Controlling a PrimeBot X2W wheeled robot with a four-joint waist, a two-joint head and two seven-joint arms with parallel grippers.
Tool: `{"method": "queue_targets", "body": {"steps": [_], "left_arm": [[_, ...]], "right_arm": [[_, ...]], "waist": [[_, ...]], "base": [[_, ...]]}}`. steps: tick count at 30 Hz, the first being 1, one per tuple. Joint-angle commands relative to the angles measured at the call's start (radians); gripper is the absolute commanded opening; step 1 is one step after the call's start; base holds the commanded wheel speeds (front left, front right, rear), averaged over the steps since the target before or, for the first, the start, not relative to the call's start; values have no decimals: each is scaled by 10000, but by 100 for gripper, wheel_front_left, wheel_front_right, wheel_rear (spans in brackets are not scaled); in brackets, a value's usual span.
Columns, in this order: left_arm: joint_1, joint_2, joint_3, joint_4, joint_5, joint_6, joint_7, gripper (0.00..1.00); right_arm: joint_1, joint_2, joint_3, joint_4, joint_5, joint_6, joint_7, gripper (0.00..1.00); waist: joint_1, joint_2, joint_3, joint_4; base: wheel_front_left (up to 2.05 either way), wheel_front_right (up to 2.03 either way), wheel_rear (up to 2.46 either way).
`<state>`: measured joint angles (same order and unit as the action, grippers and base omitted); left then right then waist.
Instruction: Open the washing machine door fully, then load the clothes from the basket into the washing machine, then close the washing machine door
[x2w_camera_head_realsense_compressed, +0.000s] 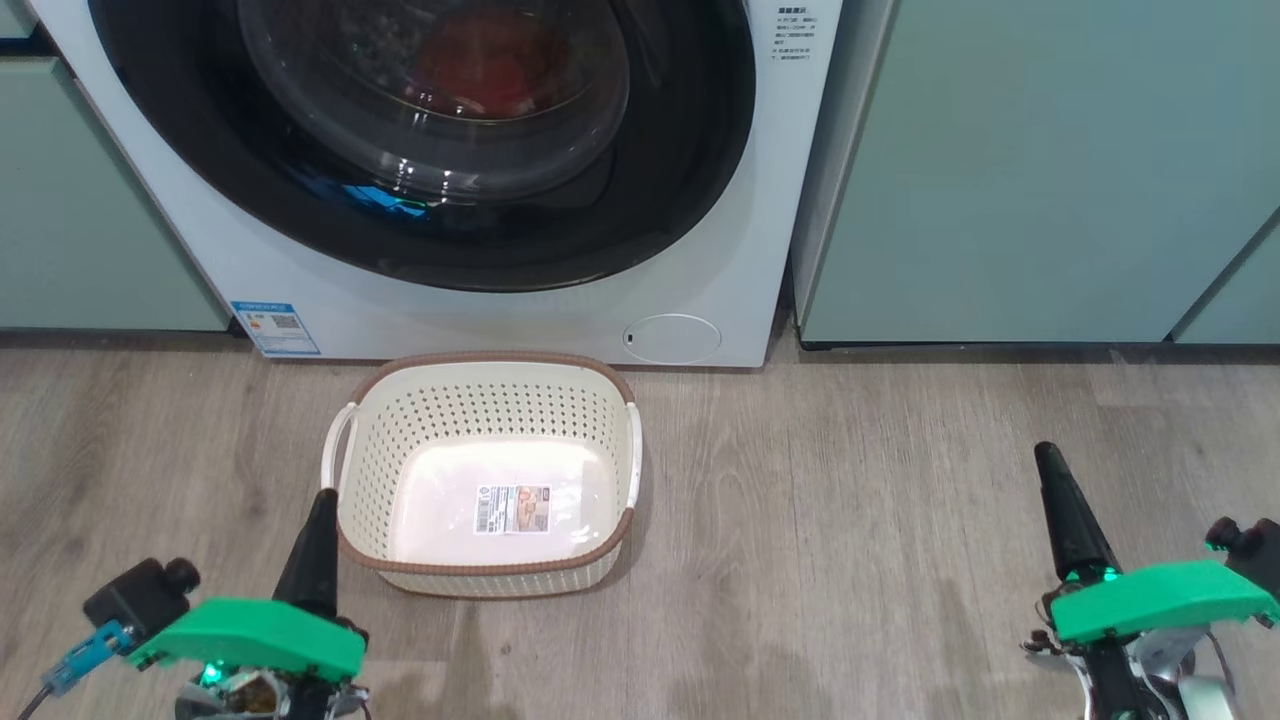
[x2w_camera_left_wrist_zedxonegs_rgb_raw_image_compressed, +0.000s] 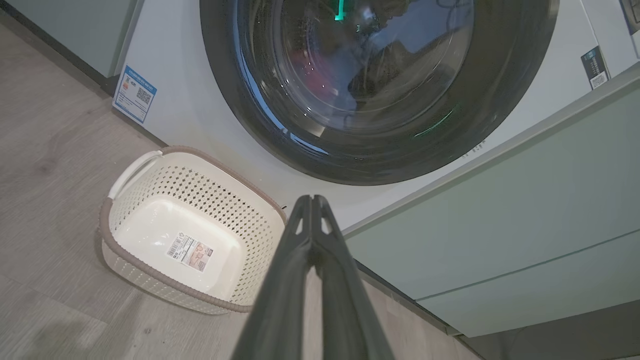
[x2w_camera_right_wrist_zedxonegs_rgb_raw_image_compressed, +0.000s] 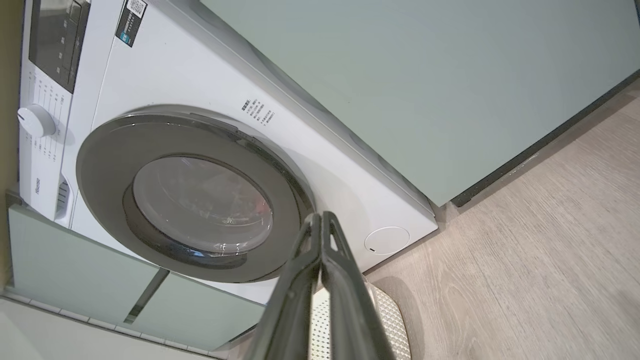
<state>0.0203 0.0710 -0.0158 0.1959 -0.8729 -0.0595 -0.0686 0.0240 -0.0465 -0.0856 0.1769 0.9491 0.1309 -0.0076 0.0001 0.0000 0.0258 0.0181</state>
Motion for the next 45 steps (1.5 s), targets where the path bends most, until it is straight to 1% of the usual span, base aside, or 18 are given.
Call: {"method": "queue_targets", "body": {"steps": [1, 45], "left_arm": [[-508, 30, 277, -254, -321, -100, 96, 0], [-1053, -137, 999, 272, -5245, -528, 1309, 0]], "right_arm": [[-581, -145, 61, -268, 316, 0, 41, 0], [-1088, -153, -65, 390, 4811, -1, 768, 0]], "waist": [[-1, 0, -6, -4], [-1, 0, -161, -128]], "base": [[0, 0, 0], [0, 0, 0]]}}
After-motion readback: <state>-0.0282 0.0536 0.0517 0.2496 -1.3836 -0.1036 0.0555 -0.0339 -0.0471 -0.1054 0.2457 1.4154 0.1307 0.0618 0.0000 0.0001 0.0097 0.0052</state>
